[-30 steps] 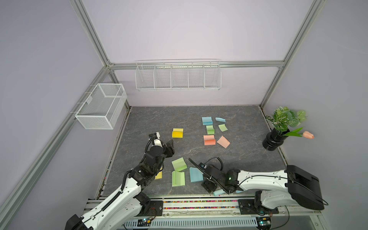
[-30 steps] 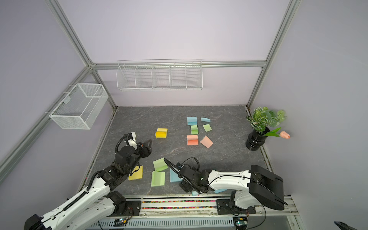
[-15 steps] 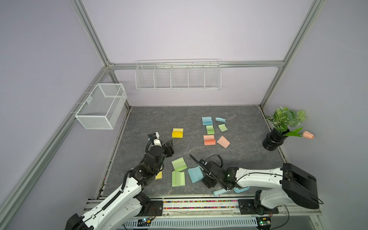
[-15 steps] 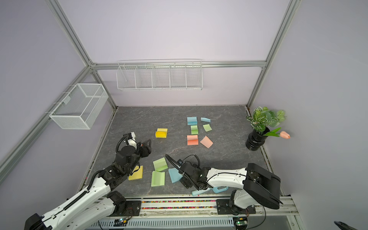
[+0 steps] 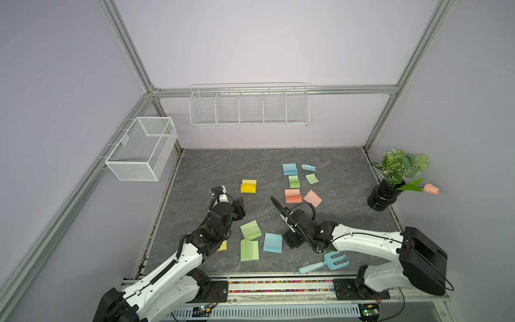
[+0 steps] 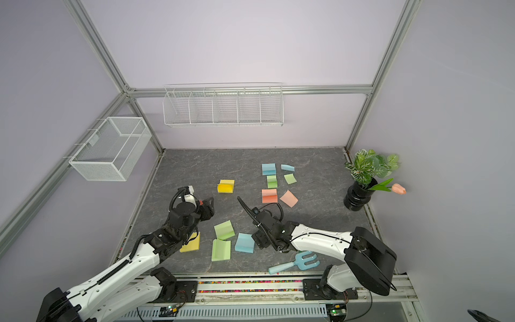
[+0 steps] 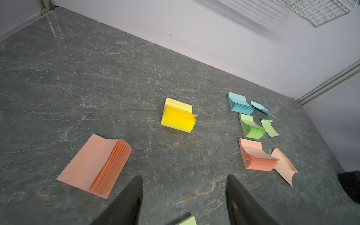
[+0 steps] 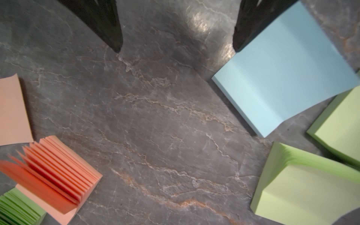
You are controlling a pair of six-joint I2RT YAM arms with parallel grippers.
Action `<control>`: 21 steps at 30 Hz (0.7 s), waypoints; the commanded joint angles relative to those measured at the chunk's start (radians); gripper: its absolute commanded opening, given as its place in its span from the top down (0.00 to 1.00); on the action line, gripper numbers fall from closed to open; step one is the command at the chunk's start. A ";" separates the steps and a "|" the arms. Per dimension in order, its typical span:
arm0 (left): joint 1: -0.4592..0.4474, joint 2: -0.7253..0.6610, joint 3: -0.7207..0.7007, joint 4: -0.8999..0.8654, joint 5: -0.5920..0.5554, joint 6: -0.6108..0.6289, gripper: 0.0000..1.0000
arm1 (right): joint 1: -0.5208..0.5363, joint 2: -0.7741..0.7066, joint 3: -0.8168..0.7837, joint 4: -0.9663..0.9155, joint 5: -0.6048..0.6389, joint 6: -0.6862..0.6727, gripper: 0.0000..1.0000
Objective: Tear off pages from different memo pads
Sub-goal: Adjust the memo pad at the center of the board.
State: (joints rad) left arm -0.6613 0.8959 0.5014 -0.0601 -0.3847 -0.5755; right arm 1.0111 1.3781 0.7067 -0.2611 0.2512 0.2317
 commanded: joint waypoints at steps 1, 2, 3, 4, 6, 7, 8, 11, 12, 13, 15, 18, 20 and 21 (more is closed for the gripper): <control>0.000 0.010 0.034 -0.007 0.010 -0.027 0.32 | 0.036 -0.048 -0.012 -0.037 -0.100 0.083 0.11; 0.000 0.013 0.034 -0.007 0.012 -0.027 0.32 | 0.057 -0.048 -0.005 -0.034 -0.096 0.100 0.11; 0.000 0.012 0.034 -0.006 0.013 -0.029 0.32 | 0.076 -0.043 0.006 -0.026 -0.087 0.118 0.11; 0.000 0.012 0.035 -0.006 0.013 -0.029 0.32 | 0.094 -0.031 0.017 -0.016 -0.082 0.133 0.11; 0.000 0.010 0.034 -0.007 0.012 -0.029 0.32 | 0.127 0.018 0.054 0.009 -0.095 0.134 0.11; 0.000 0.010 0.034 -0.009 0.008 -0.029 0.32 | 0.135 0.047 0.072 0.011 -0.097 0.122 0.11; 0.000 0.007 0.034 -0.010 0.005 -0.028 0.32 | 0.145 0.085 0.099 0.003 -0.090 0.101 0.11; 0.000 0.003 0.031 -0.012 0.000 -0.030 0.32 | 0.167 0.190 0.166 -0.039 -0.035 0.044 0.11; 0.000 -0.001 0.030 -0.013 -0.002 -0.030 0.32 | 0.173 0.219 0.192 -0.041 -0.019 0.031 0.11; 0.001 -0.003 0.029 -0.014 -0.002 -0.031 0.32 | 0.175 0.238 0.201 -0.040 -0.018 0.022 0.11; 0.000 -0.006 0.030 -0.016 -0.004 -0.032 0.32 | 0.177 0.265 0.206 -0.038 -0.021 0.008 0.11; 0.000 -0.012 0.031 -0.019 -0.001 -0.033 0.32 | 0.174 0.266 0.186 -0.034 0.007 -0.001 0.11; 0.000 -0.014 0.029 -0.020 0.000 -0.037 0.32 | 0.162 0.252 0.151 -0.028 0.028 -0.004 0.11; 0.000 -0.015 0.029 -0.020 0.001 -0.039 0.32 | 0.149 0.243 0.133 -0.022 0.027 -0.008 0.11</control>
State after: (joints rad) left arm -0.6613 0.8944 0.5072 -0.0654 -0.3737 -0.5938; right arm 1.1801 1.6440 0.8886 -0.2745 0.2375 0.2493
